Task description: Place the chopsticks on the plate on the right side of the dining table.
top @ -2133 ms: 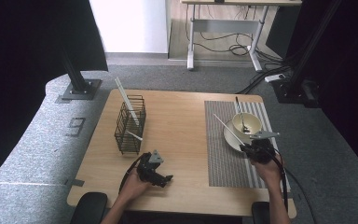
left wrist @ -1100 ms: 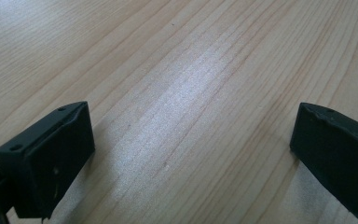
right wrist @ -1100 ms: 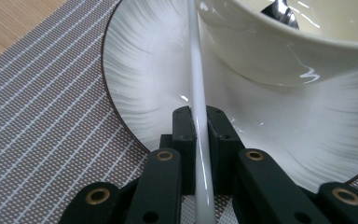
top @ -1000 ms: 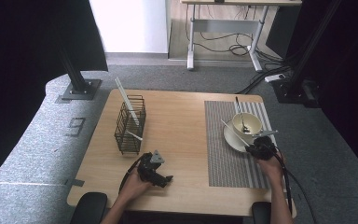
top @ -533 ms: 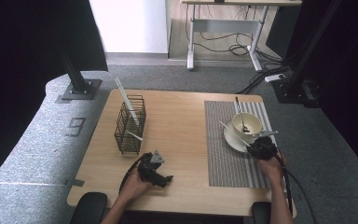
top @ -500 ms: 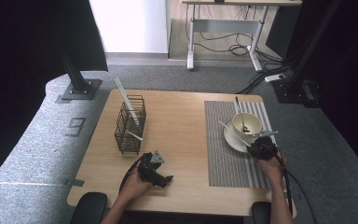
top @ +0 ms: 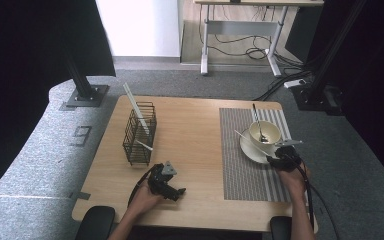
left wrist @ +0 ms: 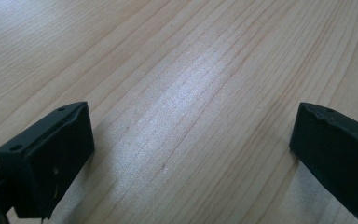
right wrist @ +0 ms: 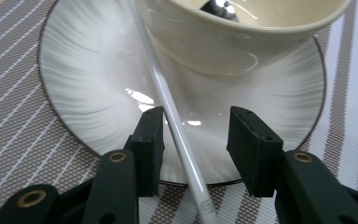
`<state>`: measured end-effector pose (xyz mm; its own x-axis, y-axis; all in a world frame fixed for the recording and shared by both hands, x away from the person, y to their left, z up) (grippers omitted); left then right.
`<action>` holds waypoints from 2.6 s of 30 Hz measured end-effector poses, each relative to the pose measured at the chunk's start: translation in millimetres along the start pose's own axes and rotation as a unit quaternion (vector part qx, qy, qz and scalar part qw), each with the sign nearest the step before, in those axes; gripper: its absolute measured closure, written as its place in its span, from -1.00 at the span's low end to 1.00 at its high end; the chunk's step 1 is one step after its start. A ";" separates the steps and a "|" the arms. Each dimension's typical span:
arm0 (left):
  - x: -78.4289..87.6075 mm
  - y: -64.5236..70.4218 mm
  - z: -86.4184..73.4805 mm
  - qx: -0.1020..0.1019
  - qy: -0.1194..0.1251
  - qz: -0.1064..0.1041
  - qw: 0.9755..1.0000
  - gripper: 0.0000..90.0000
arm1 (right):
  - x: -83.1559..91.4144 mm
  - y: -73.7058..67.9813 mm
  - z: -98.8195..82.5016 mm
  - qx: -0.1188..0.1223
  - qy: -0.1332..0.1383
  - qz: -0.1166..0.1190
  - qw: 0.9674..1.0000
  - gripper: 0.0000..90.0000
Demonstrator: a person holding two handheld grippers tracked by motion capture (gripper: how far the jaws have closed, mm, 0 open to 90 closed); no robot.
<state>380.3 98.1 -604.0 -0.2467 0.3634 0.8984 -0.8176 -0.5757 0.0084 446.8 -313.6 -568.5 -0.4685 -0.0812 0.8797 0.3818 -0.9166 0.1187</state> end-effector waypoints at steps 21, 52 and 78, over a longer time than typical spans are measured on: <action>-0.4 1.1 0.8 -0.003 0.000 -0.002 1.000 -1.00 | 14.8 10.2 -4.3 -0.046 0.036 -0.010 0.998 -0.17; -0.6 2.3 1.2 -0.005 -0.001 -0.003 1.000 -1.00 | -4.8 6.7 -9.7 -0.115 0.060 0.028 0.991 -0.99; -0.6 2.3 1.1 -0.005 -0.001 -0.003 1.000 -1.00 | -16.8 7.1 -6.3 -0.085 0.056 -0.007 0.995 -1.00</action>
<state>379.2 95.8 -604.0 -0.2411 0.3650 0.8993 -0.8242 -0.5663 0.0089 452.4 -321.2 -585.3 -0.5624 -0.1020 0.8205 0.2390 -0.9700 0.0433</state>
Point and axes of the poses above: each handheld gripper's, and its own axes: x roughly backward along the jaws, z roughly out of its top, y roughly to its right, the point moved 6 cm from there along -x, roughly forward along the jaws, and after that the axes turned 15 degrees about -y, right-handed, at the moved point
